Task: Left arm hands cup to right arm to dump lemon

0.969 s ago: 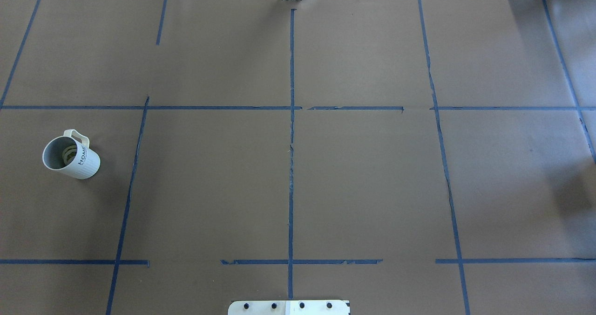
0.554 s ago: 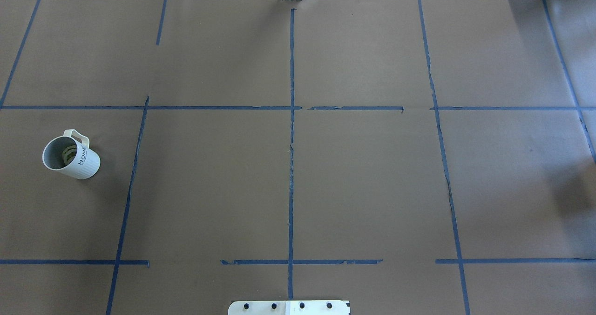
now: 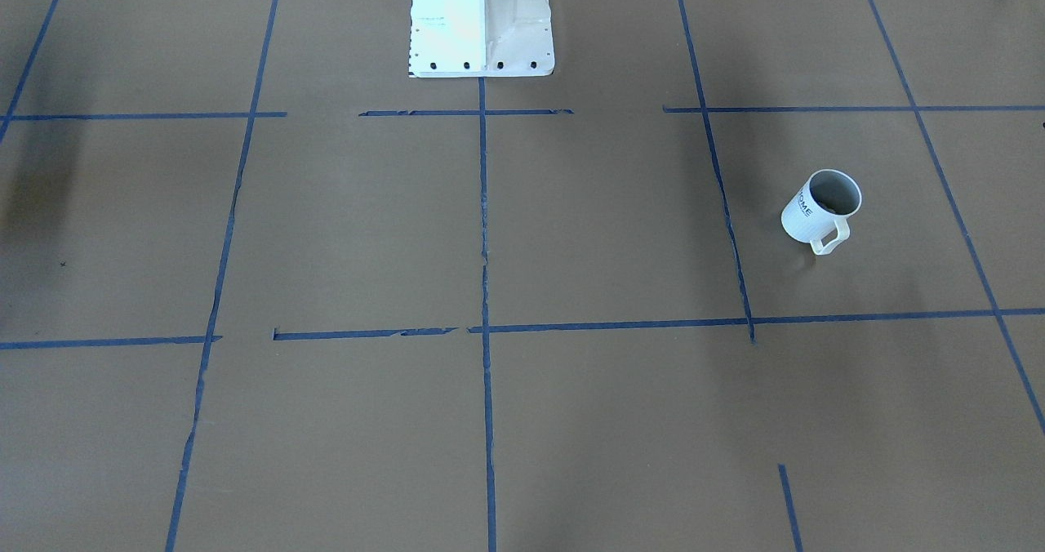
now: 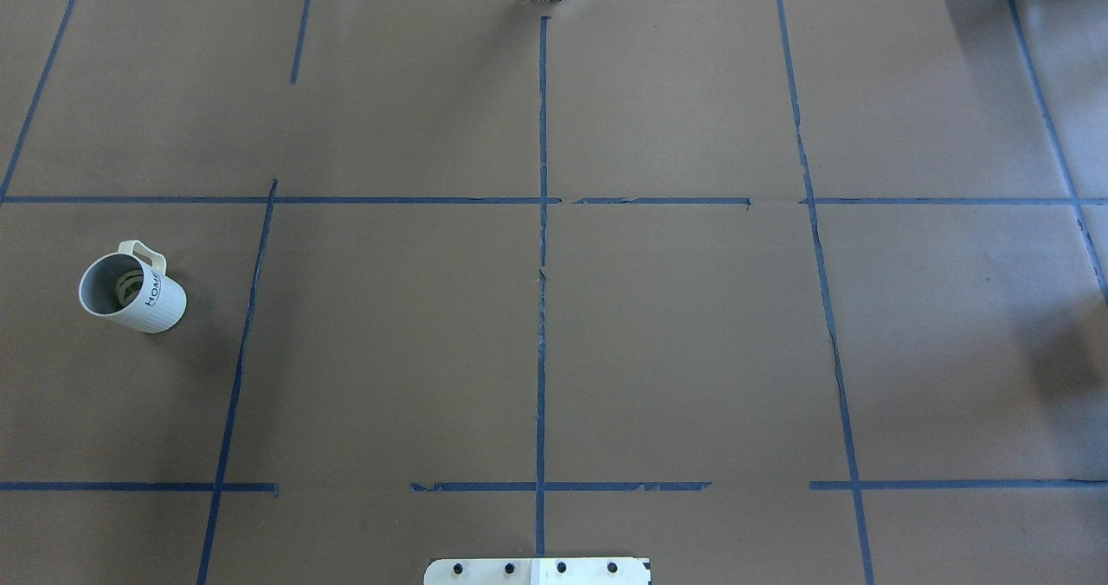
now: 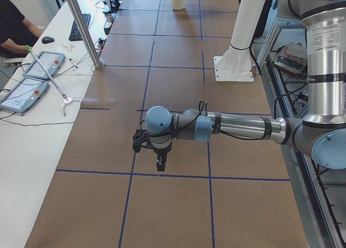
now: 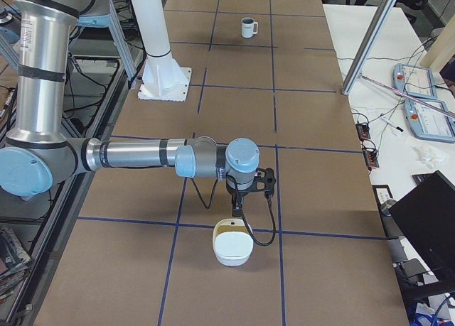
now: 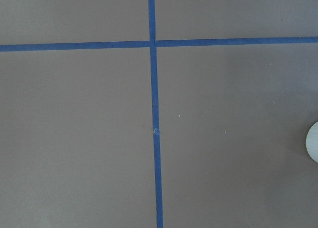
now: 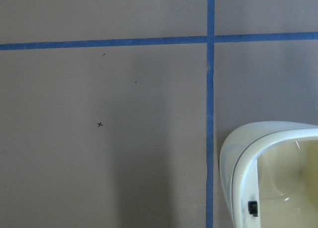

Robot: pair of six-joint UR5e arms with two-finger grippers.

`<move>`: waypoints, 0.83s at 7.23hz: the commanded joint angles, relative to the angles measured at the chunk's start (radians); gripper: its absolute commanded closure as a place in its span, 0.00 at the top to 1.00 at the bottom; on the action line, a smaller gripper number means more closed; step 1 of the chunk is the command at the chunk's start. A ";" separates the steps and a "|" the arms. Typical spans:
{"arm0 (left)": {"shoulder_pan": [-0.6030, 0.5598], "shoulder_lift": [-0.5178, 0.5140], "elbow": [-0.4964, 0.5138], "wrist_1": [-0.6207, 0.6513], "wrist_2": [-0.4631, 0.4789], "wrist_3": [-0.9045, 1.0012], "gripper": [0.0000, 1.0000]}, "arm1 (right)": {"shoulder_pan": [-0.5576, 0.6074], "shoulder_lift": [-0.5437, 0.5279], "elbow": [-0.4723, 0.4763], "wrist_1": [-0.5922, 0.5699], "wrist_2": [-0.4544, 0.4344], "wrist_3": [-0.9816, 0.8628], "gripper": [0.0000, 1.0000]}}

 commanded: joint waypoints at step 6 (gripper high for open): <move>0.007 -0.003 -0.021 -0.004 -0.007 0.000 1.00 | -0.022 0.018 0.017 0.002 0.002 -0.002 1.00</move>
